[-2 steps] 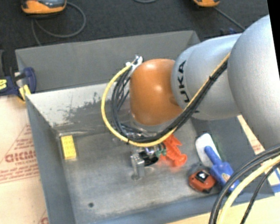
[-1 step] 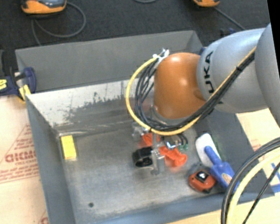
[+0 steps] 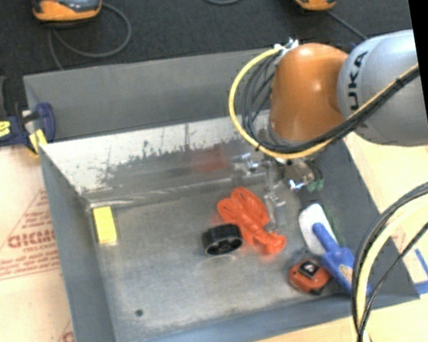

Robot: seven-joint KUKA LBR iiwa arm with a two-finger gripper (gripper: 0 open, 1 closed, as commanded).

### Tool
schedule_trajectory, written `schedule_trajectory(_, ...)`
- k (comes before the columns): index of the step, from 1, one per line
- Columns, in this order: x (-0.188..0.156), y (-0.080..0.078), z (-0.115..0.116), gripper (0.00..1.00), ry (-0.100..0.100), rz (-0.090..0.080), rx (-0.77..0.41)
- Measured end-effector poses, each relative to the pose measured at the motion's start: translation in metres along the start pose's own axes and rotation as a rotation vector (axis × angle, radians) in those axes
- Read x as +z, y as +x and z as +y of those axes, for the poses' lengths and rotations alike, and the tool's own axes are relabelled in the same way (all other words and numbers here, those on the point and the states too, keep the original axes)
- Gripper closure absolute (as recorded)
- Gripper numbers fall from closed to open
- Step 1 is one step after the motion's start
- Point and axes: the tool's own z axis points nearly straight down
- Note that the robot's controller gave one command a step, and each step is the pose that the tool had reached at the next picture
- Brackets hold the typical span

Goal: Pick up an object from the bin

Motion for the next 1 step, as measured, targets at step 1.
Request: schedule_trajectory(1,0.0340,0.0315,0.0289,0.00,-0.001,0.000,0.122)
